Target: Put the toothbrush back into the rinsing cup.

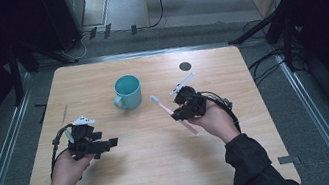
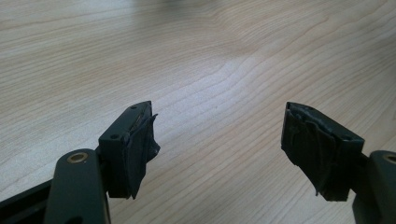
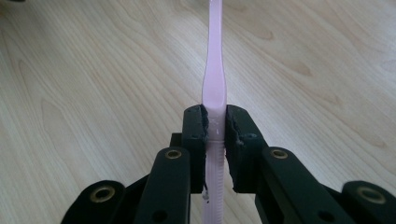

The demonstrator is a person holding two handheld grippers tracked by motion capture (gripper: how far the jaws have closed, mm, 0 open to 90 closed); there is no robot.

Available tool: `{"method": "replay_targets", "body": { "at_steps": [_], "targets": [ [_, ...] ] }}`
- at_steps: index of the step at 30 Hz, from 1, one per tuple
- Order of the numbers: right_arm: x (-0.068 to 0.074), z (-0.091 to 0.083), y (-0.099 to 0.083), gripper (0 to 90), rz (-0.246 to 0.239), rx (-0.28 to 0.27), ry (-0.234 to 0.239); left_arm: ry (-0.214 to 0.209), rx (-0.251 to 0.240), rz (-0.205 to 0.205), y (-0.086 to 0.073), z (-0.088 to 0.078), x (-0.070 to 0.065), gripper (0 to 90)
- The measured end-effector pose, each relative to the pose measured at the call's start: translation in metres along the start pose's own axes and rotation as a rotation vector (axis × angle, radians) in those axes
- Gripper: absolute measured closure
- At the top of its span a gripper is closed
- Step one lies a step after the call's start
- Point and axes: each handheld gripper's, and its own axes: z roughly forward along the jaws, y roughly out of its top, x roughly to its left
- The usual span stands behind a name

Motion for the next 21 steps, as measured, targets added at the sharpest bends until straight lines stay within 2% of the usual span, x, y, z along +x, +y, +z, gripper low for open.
{"method": "replay_targets", "body": {
  "at_steps": [21],
  "targets": [
    [0.0023, -0.0092, 0.0046, 79.0, 0.02, -0.173, 0.005, -0.003, 0.01, 0.005, 0.0, 0.0014, -0.0006, 25.5]
  ]
}}
